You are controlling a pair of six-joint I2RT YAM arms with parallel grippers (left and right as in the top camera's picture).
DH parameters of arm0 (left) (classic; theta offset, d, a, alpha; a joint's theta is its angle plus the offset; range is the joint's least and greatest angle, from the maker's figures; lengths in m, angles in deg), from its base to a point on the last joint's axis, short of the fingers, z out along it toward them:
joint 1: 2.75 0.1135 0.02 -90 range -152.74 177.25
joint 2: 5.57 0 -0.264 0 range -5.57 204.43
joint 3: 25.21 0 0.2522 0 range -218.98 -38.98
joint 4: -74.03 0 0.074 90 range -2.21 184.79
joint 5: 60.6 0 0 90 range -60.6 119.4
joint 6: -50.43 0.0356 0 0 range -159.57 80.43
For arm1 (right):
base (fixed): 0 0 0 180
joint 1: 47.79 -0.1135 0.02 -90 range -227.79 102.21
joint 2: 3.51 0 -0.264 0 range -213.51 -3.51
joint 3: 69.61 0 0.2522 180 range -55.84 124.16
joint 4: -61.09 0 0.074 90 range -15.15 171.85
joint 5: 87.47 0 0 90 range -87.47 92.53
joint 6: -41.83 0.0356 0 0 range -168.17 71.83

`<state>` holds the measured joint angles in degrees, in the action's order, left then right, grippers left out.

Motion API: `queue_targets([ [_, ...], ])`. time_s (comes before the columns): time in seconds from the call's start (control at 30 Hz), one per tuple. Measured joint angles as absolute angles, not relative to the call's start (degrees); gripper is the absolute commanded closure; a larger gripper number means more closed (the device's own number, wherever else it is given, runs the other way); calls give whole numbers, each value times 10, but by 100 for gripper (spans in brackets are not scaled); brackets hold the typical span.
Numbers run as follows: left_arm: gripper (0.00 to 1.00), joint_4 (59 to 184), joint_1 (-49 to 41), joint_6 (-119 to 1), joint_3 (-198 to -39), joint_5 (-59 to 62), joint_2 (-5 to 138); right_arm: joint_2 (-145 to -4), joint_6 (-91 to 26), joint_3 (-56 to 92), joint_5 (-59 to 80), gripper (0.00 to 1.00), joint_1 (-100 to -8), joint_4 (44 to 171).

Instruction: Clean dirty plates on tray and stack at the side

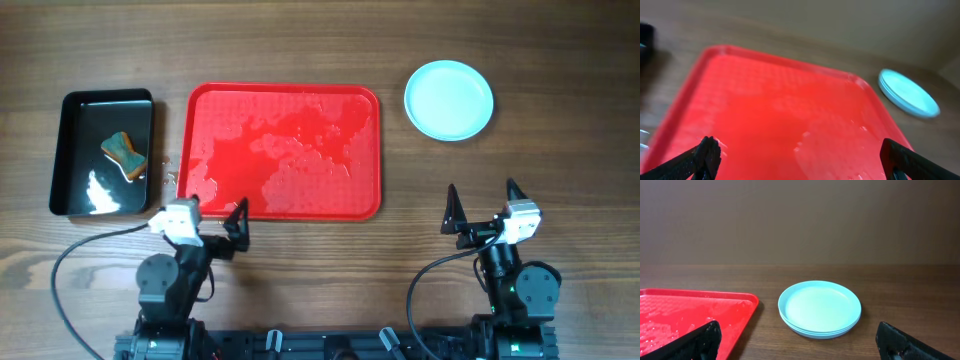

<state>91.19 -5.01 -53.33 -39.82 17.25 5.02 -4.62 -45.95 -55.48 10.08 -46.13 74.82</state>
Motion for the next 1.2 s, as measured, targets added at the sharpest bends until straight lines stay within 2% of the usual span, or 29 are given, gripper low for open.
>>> queue_targets([
  [0.4,0,913,-7,-532,-398,190,-37,-46,-460,-555,100,0,-461,748],
  [0.77,0,920,-6,-511,-398,251,-44,-46,-459,-555,100,0,-461,748],
  [1.2,0,921,-6,-454,-398,255,-47,-46,-460,-555,100,0,-461,748],
])
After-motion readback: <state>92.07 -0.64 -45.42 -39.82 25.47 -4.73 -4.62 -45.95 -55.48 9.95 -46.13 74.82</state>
